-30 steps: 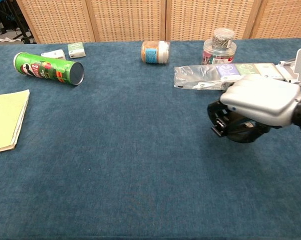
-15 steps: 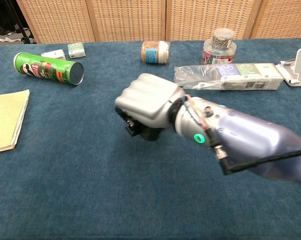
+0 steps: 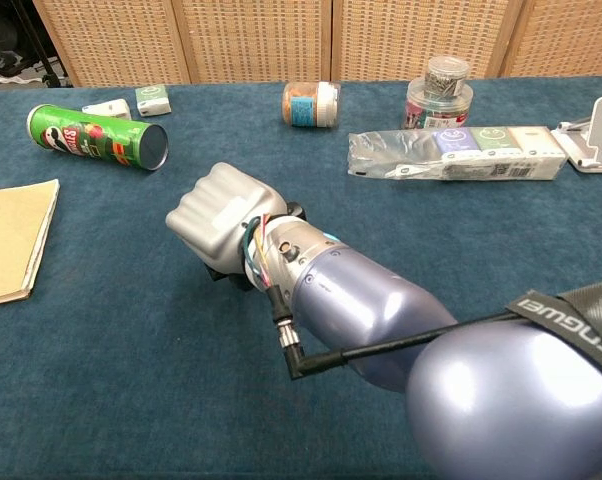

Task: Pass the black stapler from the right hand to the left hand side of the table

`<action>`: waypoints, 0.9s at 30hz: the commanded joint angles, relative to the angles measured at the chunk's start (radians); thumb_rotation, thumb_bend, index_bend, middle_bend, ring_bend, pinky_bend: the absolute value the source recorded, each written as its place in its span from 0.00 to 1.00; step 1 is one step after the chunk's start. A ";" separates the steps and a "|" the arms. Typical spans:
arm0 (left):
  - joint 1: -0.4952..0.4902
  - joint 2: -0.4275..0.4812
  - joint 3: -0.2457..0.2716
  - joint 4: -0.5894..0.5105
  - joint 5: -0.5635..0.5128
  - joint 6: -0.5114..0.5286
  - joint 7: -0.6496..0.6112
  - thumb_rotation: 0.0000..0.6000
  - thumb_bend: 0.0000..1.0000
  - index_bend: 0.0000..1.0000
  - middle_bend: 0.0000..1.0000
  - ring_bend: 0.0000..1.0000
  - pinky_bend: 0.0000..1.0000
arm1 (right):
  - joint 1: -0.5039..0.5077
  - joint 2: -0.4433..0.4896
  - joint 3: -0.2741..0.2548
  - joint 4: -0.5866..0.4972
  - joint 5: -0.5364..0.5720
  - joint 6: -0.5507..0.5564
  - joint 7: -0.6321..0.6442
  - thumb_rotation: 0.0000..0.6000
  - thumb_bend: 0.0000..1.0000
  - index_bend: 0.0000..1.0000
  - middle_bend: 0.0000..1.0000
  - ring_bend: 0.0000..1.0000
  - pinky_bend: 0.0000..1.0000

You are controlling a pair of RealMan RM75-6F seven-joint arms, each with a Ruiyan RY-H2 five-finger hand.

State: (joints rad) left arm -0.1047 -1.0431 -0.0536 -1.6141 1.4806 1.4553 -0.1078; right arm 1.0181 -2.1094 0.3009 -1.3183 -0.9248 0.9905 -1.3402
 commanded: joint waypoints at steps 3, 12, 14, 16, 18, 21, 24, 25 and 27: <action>0.000 -0.005 0.006 -0.003 0.011 0.002 0.014 1.00 0.00 0.00 0.00 0.00 0.00 | -0.005 0.016 0.006 -0.069 0.141 0.044 -0.054 1.00 0.08 0.05 0.01 0.03 0.26; 0.000 -0.005 0.005 0.001 0.011 0.004 0.014 1.00 0.00 0.00 0.00 0.00 0.00 | 0.011 0.069 -0.008 -0.168 0.145 0.111 -0.056 1.00 0.03 0.00 0.00 0.00 0.12; -0.002 -0.007 0.003 0.005 0.008 0.002 0.013 1.00 0.00 0.00 0.00 0.00 0.00 | 0.007 0.109 -0.014 -0.227 0.121 0.141 -0.061 1.00 0.03 0.00 0.00 0.00 0.12; -0.004 -0.009 0.004 0.009 0.013 0.001 0.013 1.00 0.00 0.00 0.00 0.00 0.00 | 0.000 0.156 -0.022 -0.282 0.098 0.163 -0.064 1.00 0.03 0.00 0.00 0.00 0.12; -0.009 -0.016 0.012 0.012 0.024 -0.006 0.024 1.00 0.00 0.00 0.00 0.00 0.00 | -0.034 0.298 -0.043 -0.396 0.033 0.207 -0.062 1.00 0.03 0.00 0.00 0.00 0.12; -0.015 -0.026 0.016 0.010 0.022 -0.022 0.045 1.00 0.00 0.00 0.00 0.00 0.00 | -0.086 0.464 -0.077 -0.483 -0.026 0.228 -0.014 1.00 0.03 0.00 0.00 0.00 0.12; -0.029 -0.035 0.022 0.007 0.018 -0.055 0.059 1.00 0.00 0.00 0.00 0.00 0.00 | -0.154 0.633 -0.123 -0.532 -0.105 0.239 0.094 1.00 0.03 0.00 0.00 0.00 0.12; -0.035 -0.038 0.023 0.006 0.018 -0.066 0.063 1.00 0.00 0.00 0.00 0.00 0.00 | -0.177 0.682 -0.140 -0.535 -0.134 0.242 0.136 1.00 0.03 0.00 0.00 0.00 0.12; -0.050 -0.047 0.023 0.006 0.019 -0.088 0.068 1.00 0.00 0.00 0.00 0.00 0.00 | -0.220 0.763 -0.176 -0.532 -0.191 0.243 0.227 1.00 0.03 0.00 0.00 0.00 0.11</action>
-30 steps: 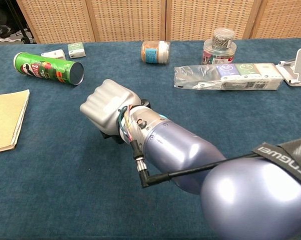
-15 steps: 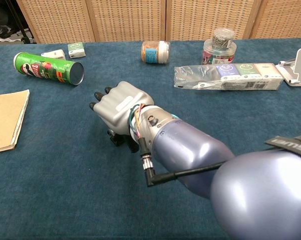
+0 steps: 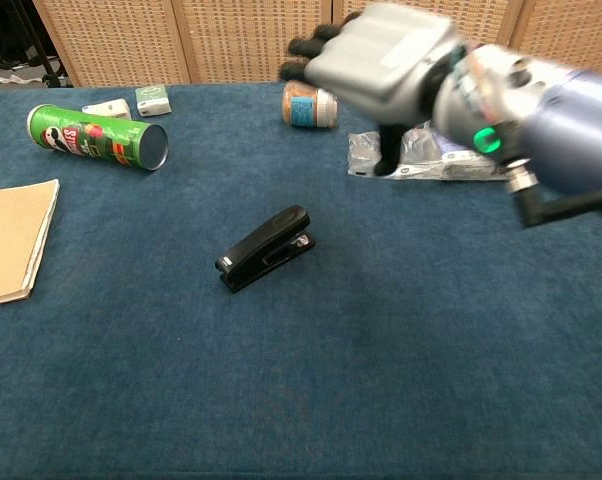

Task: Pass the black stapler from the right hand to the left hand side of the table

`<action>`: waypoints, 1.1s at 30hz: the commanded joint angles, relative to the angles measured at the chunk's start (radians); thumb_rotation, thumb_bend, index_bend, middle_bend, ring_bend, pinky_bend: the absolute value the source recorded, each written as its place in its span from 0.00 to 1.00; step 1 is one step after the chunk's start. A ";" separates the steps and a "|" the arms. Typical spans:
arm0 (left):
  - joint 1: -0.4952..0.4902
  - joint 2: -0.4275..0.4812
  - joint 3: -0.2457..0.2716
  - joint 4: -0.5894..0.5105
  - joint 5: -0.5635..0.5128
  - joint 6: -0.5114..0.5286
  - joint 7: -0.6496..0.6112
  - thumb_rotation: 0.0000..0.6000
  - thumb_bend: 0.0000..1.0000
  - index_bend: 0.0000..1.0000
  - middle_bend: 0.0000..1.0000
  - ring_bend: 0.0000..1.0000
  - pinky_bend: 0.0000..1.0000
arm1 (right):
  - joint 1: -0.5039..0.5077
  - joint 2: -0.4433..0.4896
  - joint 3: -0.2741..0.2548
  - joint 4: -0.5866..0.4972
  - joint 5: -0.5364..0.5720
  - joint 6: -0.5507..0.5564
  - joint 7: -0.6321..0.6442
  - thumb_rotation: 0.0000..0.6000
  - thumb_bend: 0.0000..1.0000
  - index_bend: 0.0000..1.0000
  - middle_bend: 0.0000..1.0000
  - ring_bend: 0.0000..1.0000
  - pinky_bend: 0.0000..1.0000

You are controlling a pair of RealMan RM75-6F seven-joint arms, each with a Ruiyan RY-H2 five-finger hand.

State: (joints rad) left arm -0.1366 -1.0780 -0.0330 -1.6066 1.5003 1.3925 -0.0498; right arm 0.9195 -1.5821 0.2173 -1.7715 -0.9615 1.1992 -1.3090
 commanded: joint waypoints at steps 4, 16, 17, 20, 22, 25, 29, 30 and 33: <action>-0.070 -0.046 0.003 0.012 0.033 -0.084 0.007 1.00 0.00 0.00 0.00 0.00 0.00 | -0.233 0.364 -0.172 -0.012 -0.257 0.072 0.407 1.00 0.02 0.00 0.00 0.00 0.10; -0.281 -0.164 -0.041 -0.024 0.061 -0.310 -0.039 1.00 0.00 0.00 0.00 0.00 0.00 | -0.503 0.387 -0.272 0.293 -0.393 0.246 0.882 1.00 0.03 0.00 0.00 0.00 0.07; -0.302 -0.187 -0.048 -0.049 0.042 -0.340 -0.032 1.00 0.00 0.00 0.00 0.00 0.00 | -0.527 0.376 -0.269 0.320 -0.386 0.259 0.926 1.00 0.03 0.00 0.00 0.00 0.07; -0.342 -0.248 -0.067 -0.086 -0.020 -0.394 0.058 1.00 0.00 0.00 0.00 0.00 0.00 | -0.579 0.349 -0.253 0.365 -0.366 0.285 1.019 1.00 0.02 0.00 0.00 0.00 0.04; -0.354 -0.276 -0.075 -0.096 -0.050 -0.406 0.103 1.00 0.00 0.00 0.00 0.00 0.00 | -0.595 0.341 -0.246 0.373 -0.360 0.294 1.041 1.00 0.03 0.00 0.00 0.00 0.03; -0.381 -0.345 -0.097 -0.112 -0.122 -0.423 0.197 1.00 0.00 0.00 0.00 0.00 0.00 | -0.633 0.321 -0.227 0.366 -0.350 0.326 1.097 1.00 0.03 0.00 0.00 0.00 0.02; -0.427 -0.472 -0.130 -0.105 -0.255 -0.425 0.373 1.00 0.00 0.00 0.00 0.00 0.00 | -0.680 0.299 -0.224 0.367 -0.376 0.355 1.209 1.00 0.03 0.00 0.00 0.00 0.02; -0.435 -0.493 -0.135 -0.103 -0.284 -0.419 0.408 1.00 0.00 0.00 0.00 0.00 0.00 | -0.683 0.296 -0.222 0.375 -0.379 0.350 1.226 1.00 0.03 0.00 0.00 0.00 0.02; -0.456 -0.558 -0.144 -0.095 -0.371 -0.393 0.519 1.00 0.00 0.00 0.00 0.00 0.00 | -0.689 0.287 -0.214 0.405 -0.384 0.331 1.261 1.00 0.03 0.00 0.00 0.00 0.02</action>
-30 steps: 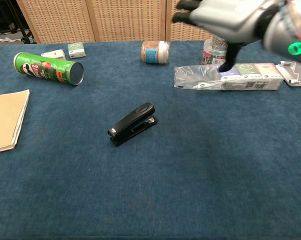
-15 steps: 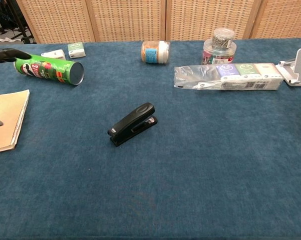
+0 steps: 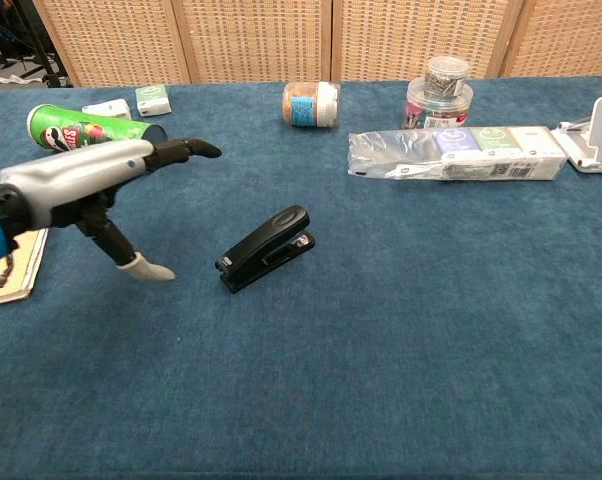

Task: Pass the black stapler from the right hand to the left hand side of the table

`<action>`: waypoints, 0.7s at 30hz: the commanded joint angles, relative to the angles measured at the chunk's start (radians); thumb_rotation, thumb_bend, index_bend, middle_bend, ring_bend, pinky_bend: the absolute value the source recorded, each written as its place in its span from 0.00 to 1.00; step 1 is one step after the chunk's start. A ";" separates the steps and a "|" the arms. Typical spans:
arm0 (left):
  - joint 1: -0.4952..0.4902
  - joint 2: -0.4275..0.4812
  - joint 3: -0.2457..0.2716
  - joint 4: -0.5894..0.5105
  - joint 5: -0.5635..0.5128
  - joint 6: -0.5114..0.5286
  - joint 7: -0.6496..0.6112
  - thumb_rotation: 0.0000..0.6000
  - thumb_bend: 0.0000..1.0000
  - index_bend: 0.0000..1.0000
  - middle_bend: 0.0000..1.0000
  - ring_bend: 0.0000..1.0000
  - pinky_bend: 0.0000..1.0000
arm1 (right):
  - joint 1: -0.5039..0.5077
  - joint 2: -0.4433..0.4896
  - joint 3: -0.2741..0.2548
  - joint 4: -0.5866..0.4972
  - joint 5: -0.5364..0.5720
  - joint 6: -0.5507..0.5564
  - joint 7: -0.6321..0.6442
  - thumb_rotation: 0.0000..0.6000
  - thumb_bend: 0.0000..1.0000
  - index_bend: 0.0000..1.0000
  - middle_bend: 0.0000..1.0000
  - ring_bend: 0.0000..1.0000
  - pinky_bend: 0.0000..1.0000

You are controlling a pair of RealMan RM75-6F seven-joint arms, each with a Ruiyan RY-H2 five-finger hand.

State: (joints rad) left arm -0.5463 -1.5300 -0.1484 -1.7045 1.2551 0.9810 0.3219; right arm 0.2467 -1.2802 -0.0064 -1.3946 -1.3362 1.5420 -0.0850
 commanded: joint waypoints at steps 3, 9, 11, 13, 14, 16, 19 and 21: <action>-0.075 -0.181 -0.043 0.028 -0.204 0.049 0.242 1.00 0.00 0.00 0.00 0.00 0.00 | -0.021 -0.021 0.018 0.058 -0.015 -0.027 0.074 1.00 0.03 0.00 0.00 0.00 0.02; -0.130 -0.267 -0.075 0.089 -0.307 0.049 0.302 1.00 0.00 0.00 0.00 0.00 0.00 | -0.033 -0.024 0.032 0.096 -0.028 -0.047 0.113 1.00 0.03 0.00 0.00 0.00 0.02; -0.146 -0.289 -0.081 0.116 -0.323 0.050 0.308 1.00 0.00 0.00 0.00 0.00 0.00 | -0.036 -0.024 0.039 0.101 -0.031 -0.050 0.124 1.00 0.03 0.00 0.00 0.00 0.02; -0.155 -0.305 -0.086 0.139 -0.336 0.051 0.301 1.00 0.00 0.00 0.00 0.00 0.00 | -0.041 -0.022 0.045 0.102 -0.033 -0.053 0.129 1.00 0.03 0.00 0.00 0.00 0.02; -0.159 -0.313 -0.089 0.151 -0.338 0.054 0.298 1.00 0.00 0.00 0.00 0.00 0.00 | -0.042 -0.022 0.048 0.102 -0.035 -0.054 0.130 1.00 0.03 0.00 0.00 0.00 0.02; -0.165 -0.330 -0.090 0.176 -0.333 0.066 0.291 1.00 0.00 0.00 0.00 0.00 0.00 | -0.046 -0.020 0.054 0.103 -0.039 -0.054 0.132 1.00 0.03 0.00 0.00 0.00 0.02; -0.170 -0.351 -0.087 0.206 -0.339 0.079 0.292 1.00 0.00 0.00 0.00 0.00 0.07 | -0.050 -0.018 0.061 0.102 -0.043 -0.058 0.135 1.00 0.03 0.00 0.00 0.00 0.02; -0.176 -0.361 -0.090 0.216 -0.360 0.075 0.296 1.00 0.04 0.01 0.00 0.01 0.17 | -0.051 -0.017 0.066 0.103 -0.045 -0.062 0.134 1.00 0.03 0.00 0.00 0.00 0.02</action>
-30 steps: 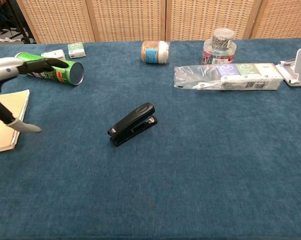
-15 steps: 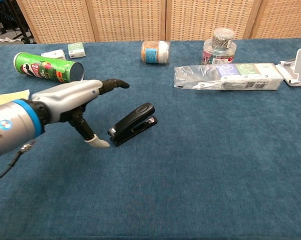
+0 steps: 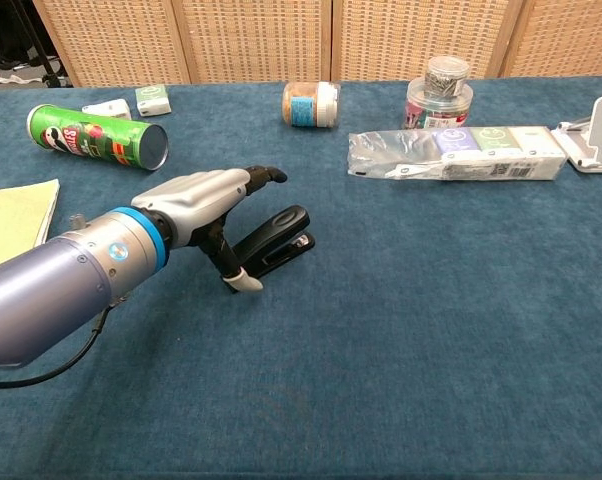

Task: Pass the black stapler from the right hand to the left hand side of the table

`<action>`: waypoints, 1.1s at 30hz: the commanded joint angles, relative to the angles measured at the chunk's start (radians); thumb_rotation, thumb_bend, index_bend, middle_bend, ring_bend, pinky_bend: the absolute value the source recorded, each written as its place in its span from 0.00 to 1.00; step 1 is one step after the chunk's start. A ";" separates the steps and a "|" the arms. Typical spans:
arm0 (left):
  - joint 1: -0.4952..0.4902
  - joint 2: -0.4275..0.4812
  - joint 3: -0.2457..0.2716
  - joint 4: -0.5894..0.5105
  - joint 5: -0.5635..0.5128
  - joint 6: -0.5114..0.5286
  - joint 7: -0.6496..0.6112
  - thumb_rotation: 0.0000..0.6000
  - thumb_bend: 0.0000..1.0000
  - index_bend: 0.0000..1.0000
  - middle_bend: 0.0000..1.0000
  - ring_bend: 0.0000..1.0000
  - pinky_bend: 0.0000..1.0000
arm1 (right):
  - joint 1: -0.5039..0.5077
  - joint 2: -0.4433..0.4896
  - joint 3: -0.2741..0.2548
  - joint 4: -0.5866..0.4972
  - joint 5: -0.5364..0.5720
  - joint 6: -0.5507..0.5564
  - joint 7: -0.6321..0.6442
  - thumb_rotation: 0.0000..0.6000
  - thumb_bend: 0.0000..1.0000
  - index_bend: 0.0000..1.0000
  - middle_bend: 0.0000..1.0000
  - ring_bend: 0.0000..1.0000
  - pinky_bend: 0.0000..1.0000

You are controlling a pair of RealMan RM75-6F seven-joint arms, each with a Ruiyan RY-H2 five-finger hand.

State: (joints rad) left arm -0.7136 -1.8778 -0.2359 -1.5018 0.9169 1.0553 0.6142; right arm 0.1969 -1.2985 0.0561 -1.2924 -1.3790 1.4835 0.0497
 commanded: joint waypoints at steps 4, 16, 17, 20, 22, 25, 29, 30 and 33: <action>-0.009 -0.032 -0.003 0.029 -0.014 0.014 -0.022 1.00 0.17 0.16 0.15 0.15 0.31 | -0.005 0.002 0.009 -0.002 -0.007 -0.012 -0.001 1.00 0.03 0.00 0.00 0.00 0.02; 0.005 -0.088 0.020 0.112 0.087 0.077 -0.104 1.00 0.54 0.65 0.53 0.47 0.50 | -0.013 -0.001 0.019 -0.011 -0.026 -0.026 -0.018 1.00 0.03 0.00 0.00 0.00 0.02; 0.007 -0.093 0.021 0.118 0.094 0.082 -0.109 1.00 0.55 0.66 0.54 0.48 0.51 | -0.014 0.000 0.020 -0.011 -0.026 -0.027 -0.019 1.00 0.03 0.00 0.00 0.00 0.01; 0.013 -0.106 0.023 0.133 0.121 0.100 -0.131 1.00 0.59 0.68 0.56 0.50 0.52 | -0.016 0.000 0.023 -0.011 -0.025 -0.032 -0.019 1.00 0.03 0.00 0.00 0.00 0.02; 0.017 -0.103 0.024 0.131 0.134 0.104 -0.143 1.00 0.60 0.68 0.56 0.50 0.52 | -0.017 0.000 0.026 -0.011 -0.026 -0.034 -0.019 1.00 0.03 0.00 0.00 0.00 0.02; 0.022 -0.071 0.022 0.093 0.160 0.117 -0.142 1.00 0.59 0.68 0.56 0.50 0.52 | -0.018 0.000 0.028 -0.011 -0.028 -0.037 -0.022 1.00 0.03 0.00 0.00 0.00 0.02; 0.036 0.014 0.017 0.015 0.210 0.151 -0.136 1.00 0.58 0.68 0.56 0.50 0.52 | -0.021 0.001 0.031 -0.015 -0.031 -0.038 -0.023 1.00 0.03 0.00 0.00 0.00 0.02; 0.041 0.037 0.021 -0.006 0.218 0.151 -0.138 1.00 0.58 0.68 0.56 0.50 0.52 | -0.021 0.001 0.032 -0.016 -0.031 -0.039 -0.024 1.00 0.03 0.00 0.00 0.00 0.02; 0.079 0.167 0.030 -0.081 0.244 0.176 -0.144 1.00 0.58 0.68 0.56 0.50 0.52 | -0.023 0.002 0.034 -0.021 -0.033 -0.041 -0.025 1.00 0.03 0.00 0.00 0.00 0.02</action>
State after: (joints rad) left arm -0.6679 -1.8125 -0.2135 -1.5114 1.1276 1.2060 0.4751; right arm 0.1737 -1.2965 0.0899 -1.3134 -1.4117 1.4431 0.0250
